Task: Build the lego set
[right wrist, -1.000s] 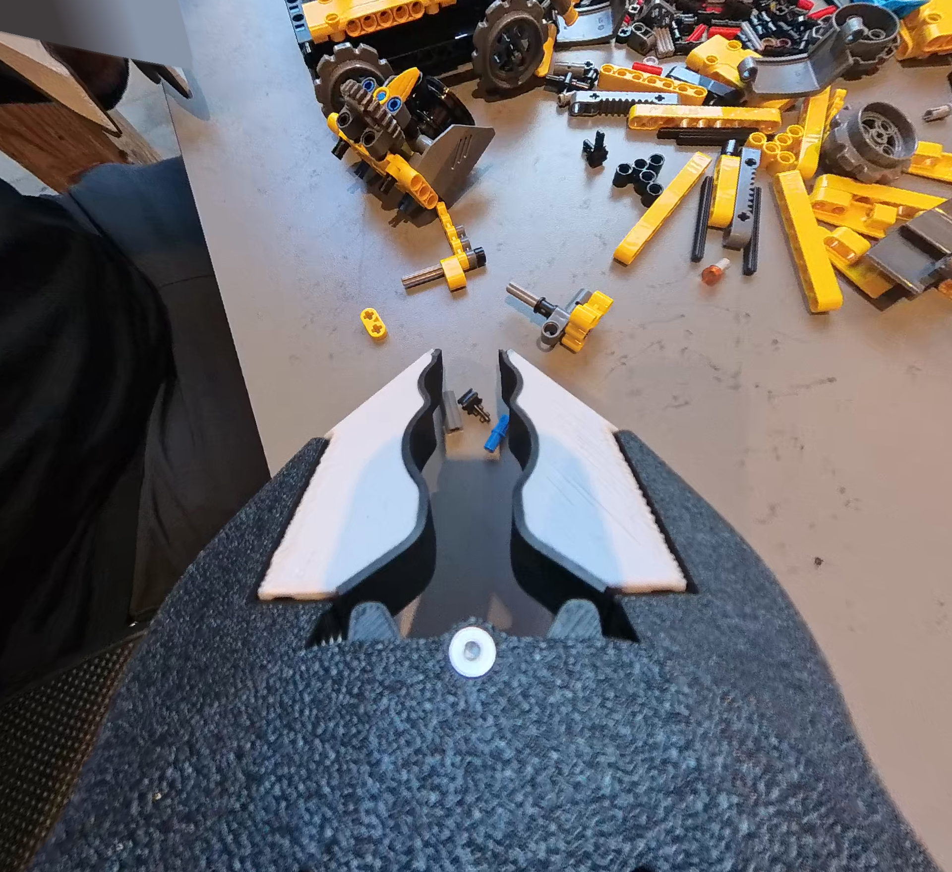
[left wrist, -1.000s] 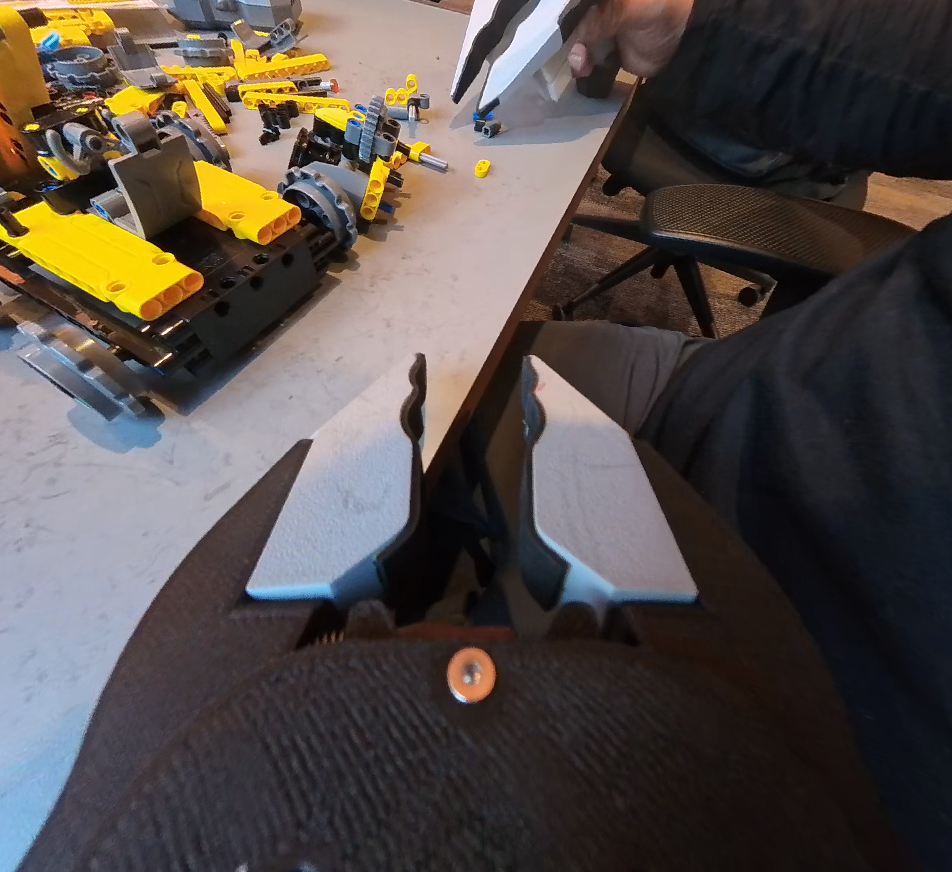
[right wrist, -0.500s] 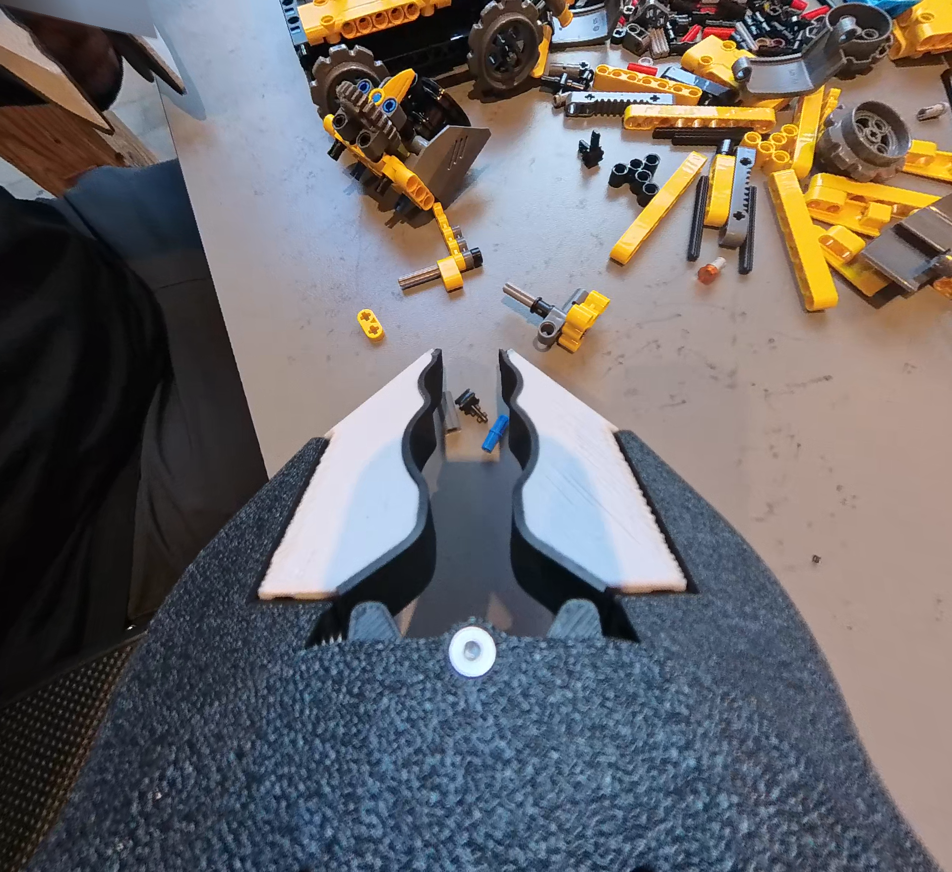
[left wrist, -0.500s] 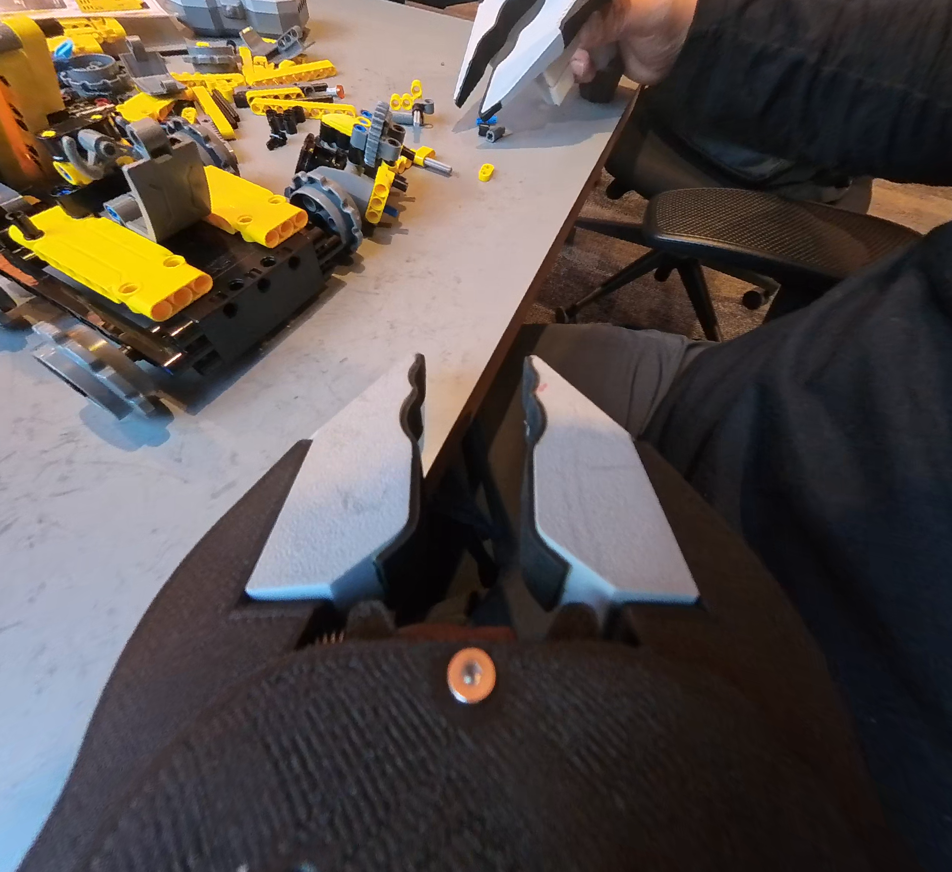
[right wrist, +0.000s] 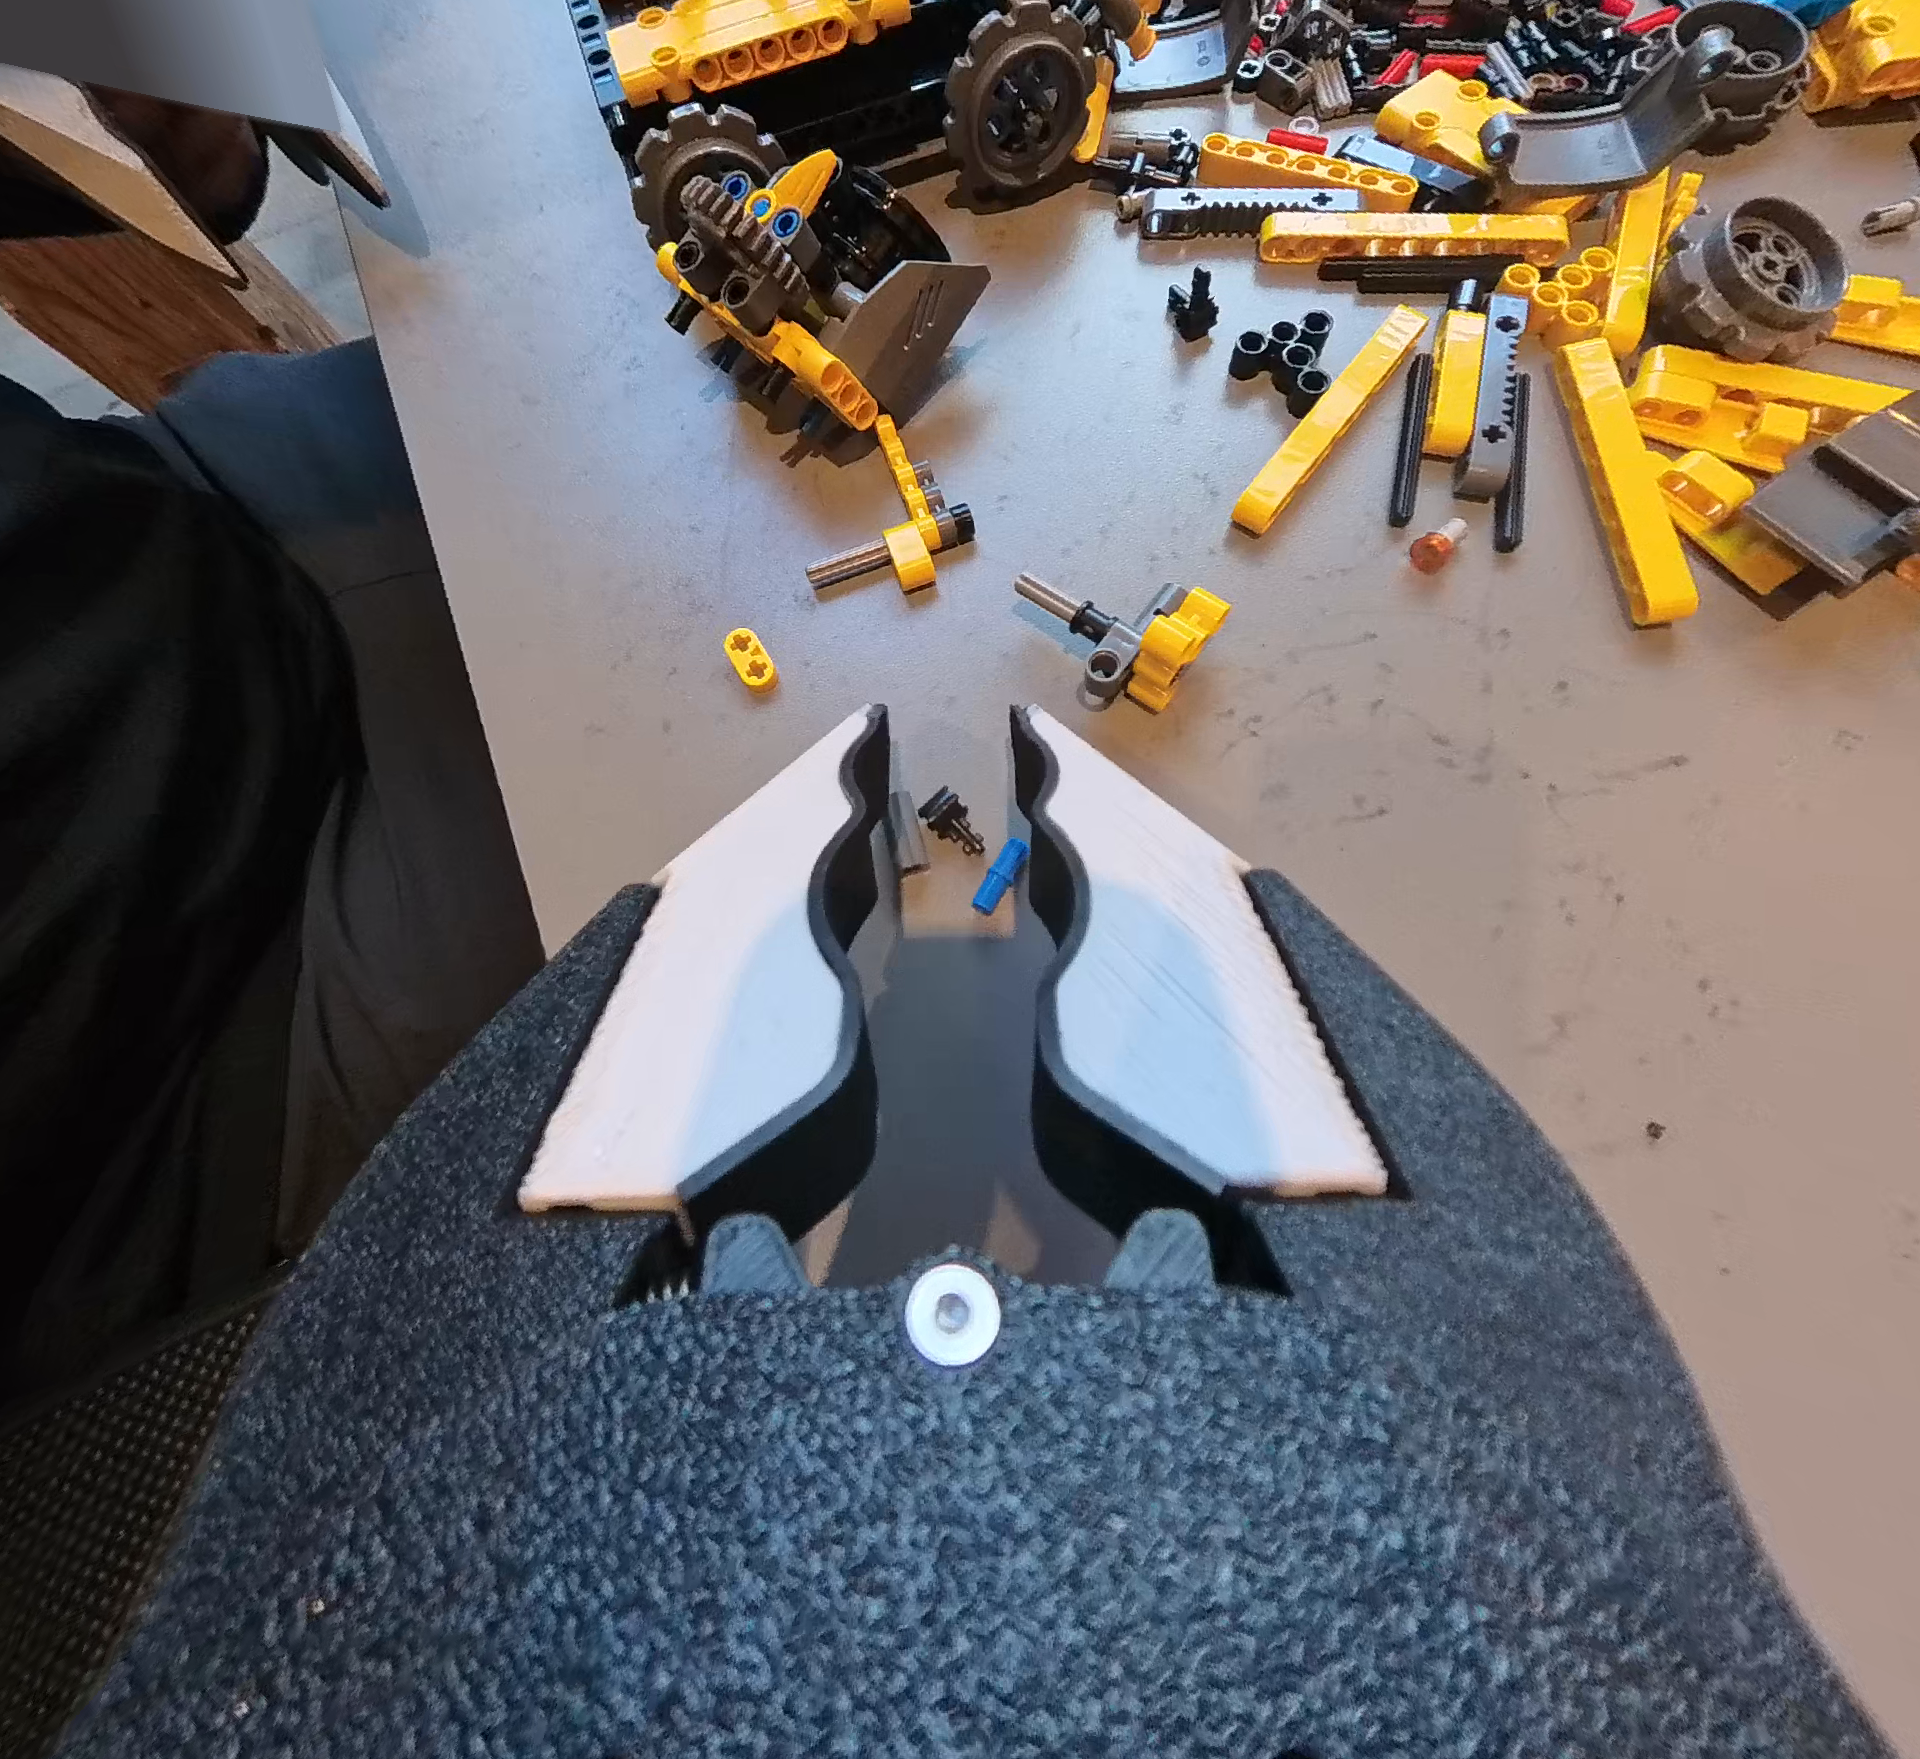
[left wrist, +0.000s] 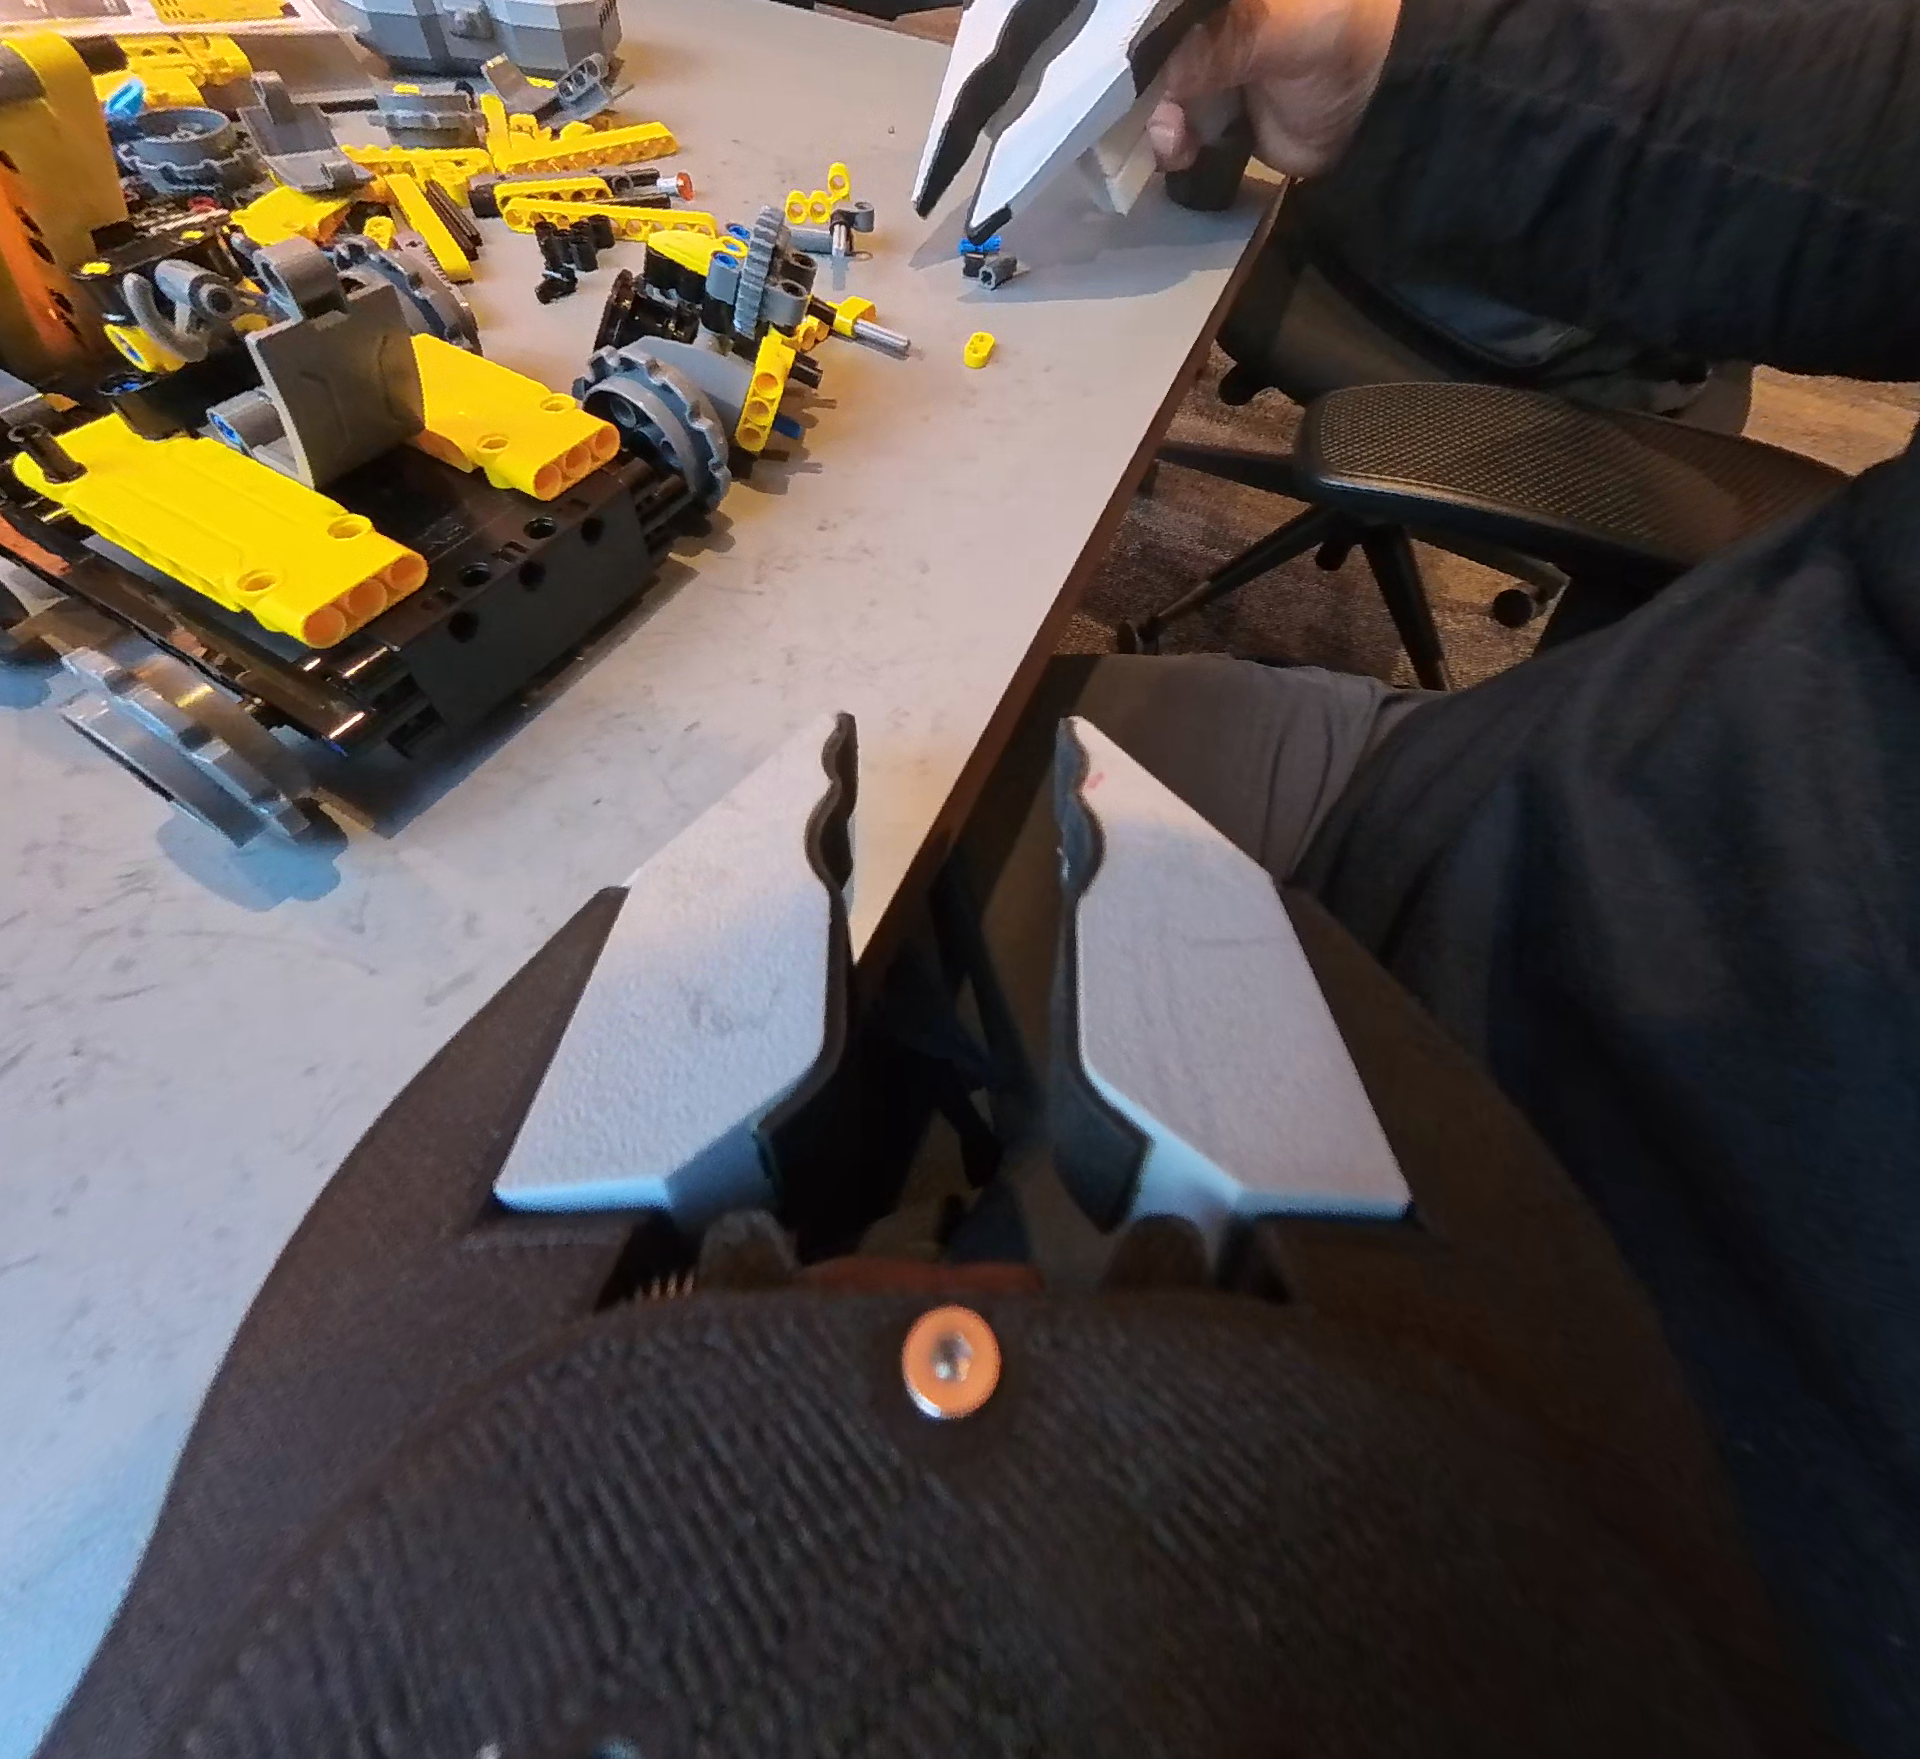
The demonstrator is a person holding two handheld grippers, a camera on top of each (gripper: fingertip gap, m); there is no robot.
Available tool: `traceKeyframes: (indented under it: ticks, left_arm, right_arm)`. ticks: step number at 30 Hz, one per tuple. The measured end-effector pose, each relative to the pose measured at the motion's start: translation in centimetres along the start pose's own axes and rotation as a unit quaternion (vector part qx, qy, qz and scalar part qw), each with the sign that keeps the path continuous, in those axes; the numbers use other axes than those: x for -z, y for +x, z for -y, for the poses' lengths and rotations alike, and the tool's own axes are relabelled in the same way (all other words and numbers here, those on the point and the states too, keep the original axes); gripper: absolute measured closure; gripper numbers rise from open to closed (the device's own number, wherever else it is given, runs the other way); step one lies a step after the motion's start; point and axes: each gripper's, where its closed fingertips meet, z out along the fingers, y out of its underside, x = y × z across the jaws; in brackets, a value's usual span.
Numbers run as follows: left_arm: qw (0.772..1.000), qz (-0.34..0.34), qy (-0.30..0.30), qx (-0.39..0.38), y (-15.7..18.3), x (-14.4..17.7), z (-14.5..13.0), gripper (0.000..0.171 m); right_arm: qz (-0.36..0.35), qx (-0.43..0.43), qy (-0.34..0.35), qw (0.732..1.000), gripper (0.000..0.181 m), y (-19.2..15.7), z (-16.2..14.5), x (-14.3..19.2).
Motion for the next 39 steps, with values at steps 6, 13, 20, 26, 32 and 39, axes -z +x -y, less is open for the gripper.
traceKeyframes:
  ticks: [6, 13, 20, 26, 32, 39]
  left_arm:
    - [1.0, 0.006, 0.005, -0.001, -0.2, 0.2, 0.2, 0.135]
    - [1.0, 0.002, 0.013, 0.008, 0.1, -0.1, 0.7, 0.134]
    - [1.0, 0.011, 0.005, -0.001, 0.3, -0.6, 0.6, 0.134]
    - [1.0, 0.014, 0.002, 0.001, 0.2, -0.6, 0.4, 0.134]
    - [1.0, 0.011, -0.001, -0.003, 0.3, -1.0, 0.3, 0.135]
    - [1.0, 0.014, -0.001, -0.01, 0.2, -0.3, 0.2, 0.136]
  right_arm:
    - [-0.004, -0.008, 0.048, 0.999, 0.16, 0.2, 1.1, 1.2]
    - [-0.031, 0.008, 0.012, 0.999, 0.167, 0.0, -0.8, 2.5]
    - [-0.048, 0.028, -0.033, 0.998, 0.172, 0.8, -1.9, 2.1]
    - [-0.015, 0.037, -0.025, 0.999, 0.172, -0.6, -1.7, 1.9]
    - [-0.013, 0.048, -0.032, 0.998, 0.171, -1.1, -1.9, 1.3]
    - [-0.012, 0.049, -0.045, 0.998, 0.171, -1.1, -2.1, 1.0]
